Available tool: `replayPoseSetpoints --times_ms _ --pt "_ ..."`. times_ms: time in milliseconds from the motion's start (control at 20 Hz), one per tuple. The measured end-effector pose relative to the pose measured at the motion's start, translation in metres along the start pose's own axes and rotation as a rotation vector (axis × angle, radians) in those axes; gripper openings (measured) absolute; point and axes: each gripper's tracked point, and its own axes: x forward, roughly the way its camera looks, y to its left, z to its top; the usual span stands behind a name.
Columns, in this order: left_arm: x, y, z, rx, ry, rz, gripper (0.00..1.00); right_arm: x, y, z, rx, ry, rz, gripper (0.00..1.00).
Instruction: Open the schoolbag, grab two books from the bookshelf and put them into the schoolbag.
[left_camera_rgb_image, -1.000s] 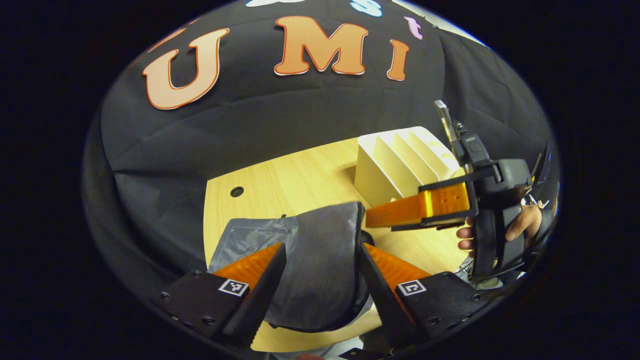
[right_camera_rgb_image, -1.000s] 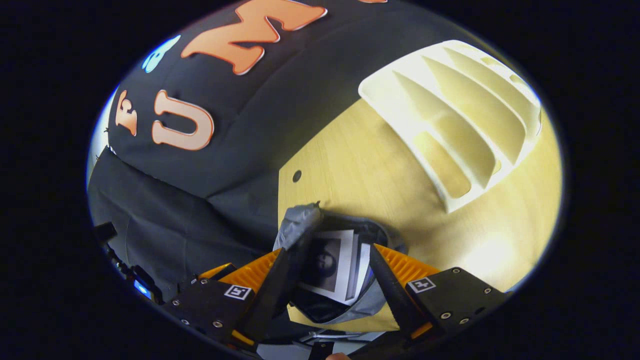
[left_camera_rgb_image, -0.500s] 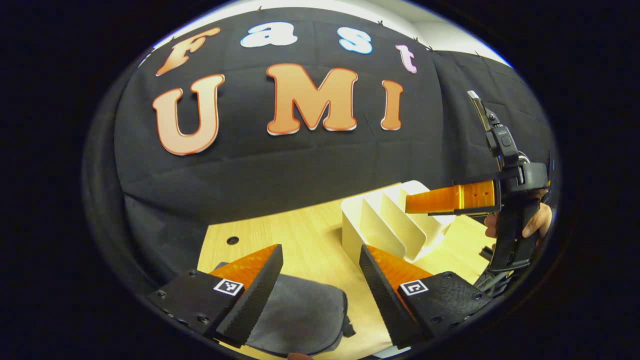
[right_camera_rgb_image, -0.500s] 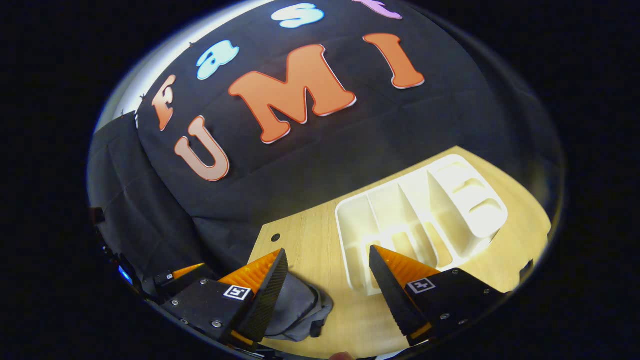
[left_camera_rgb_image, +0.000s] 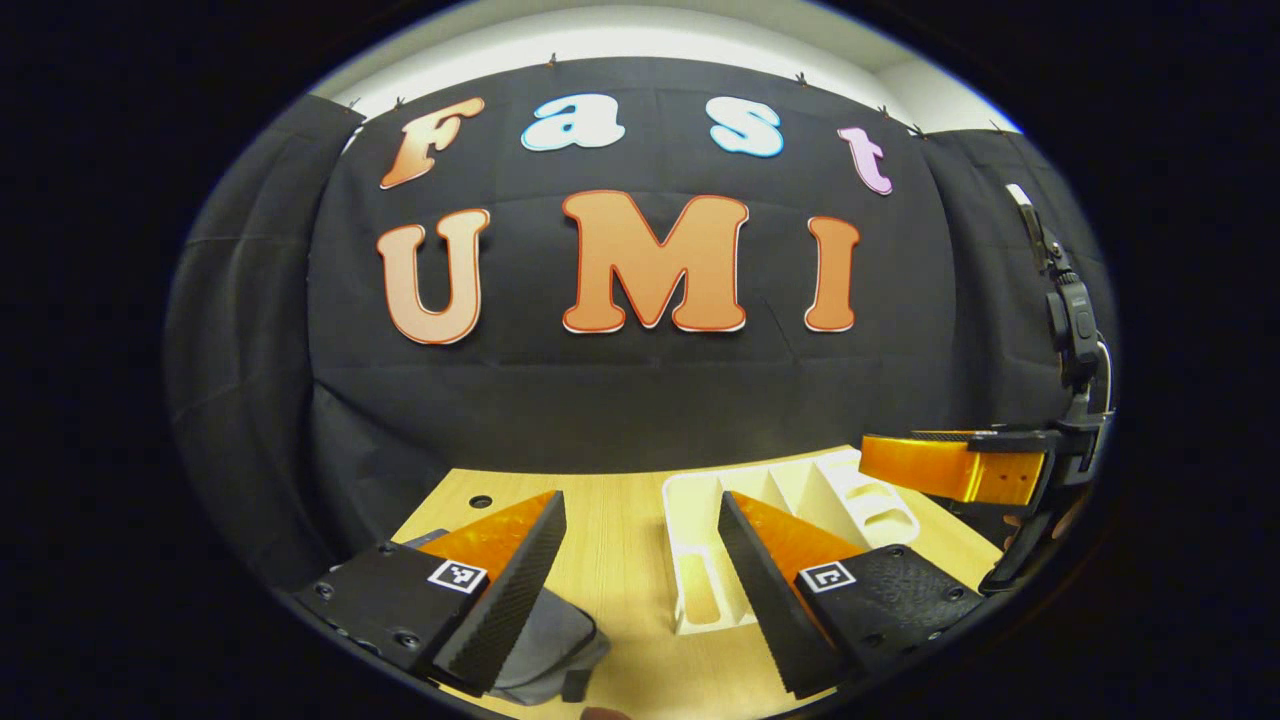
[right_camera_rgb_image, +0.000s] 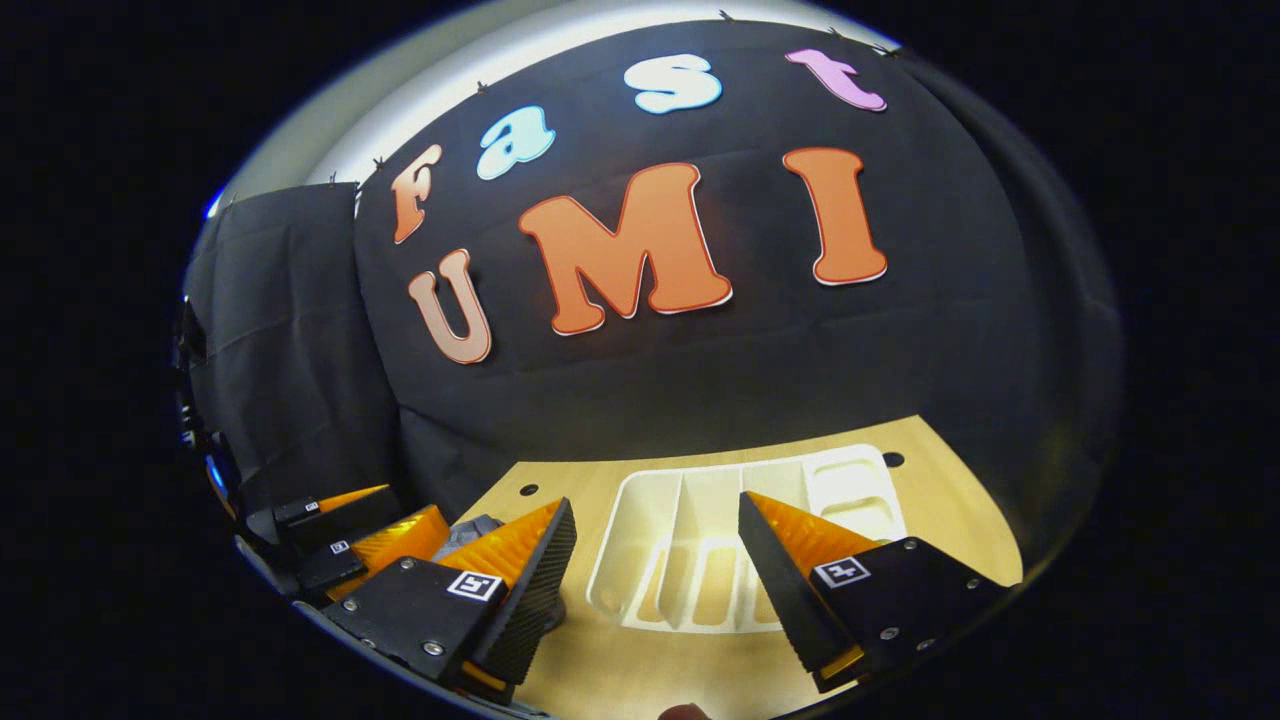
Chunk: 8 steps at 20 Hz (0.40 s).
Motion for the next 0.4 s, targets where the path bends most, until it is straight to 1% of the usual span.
replayPoseSetpoints --times_ms 50,100,200,250,300,400 --pt "-0.004 -0.006 0.005 -0.013 -0.027 0.024 0.99 -0.007 -0.009 0.006 -0.022 -0.016 0.003 0.97" --pt "-0.010 -0.014 0.013 -0.028 -0.071 0.051 0.97 -0.016 -0.021 0.012 -0.045 -0.034 0.005 0.97" --pt "-0.022 -0.028 0.033 -0.046 -0.147 0.096 0.97 -0.031 -0.032 0.029 -0.075 -0.067 0.006 0.97" --pt "-0.029 -0.036 0.038 -0.038 -0.157 0.100 0.97 -0.039 -0.037 0.046 -0.111 -0.119 0.000 0.97" --pt "-0.029 -0.039 0.039 -0.037 -0.163 0.099 0.97 -0.042 -0.038 0.054 -0.129 -0.146 -0.004 0.97" --pt "-0.025 -0.047 0.047 -0.007 -0.194 0.048 0.99 -0.047 -0.033 0.060 -0.139 -0.175 -0.012 0.97"
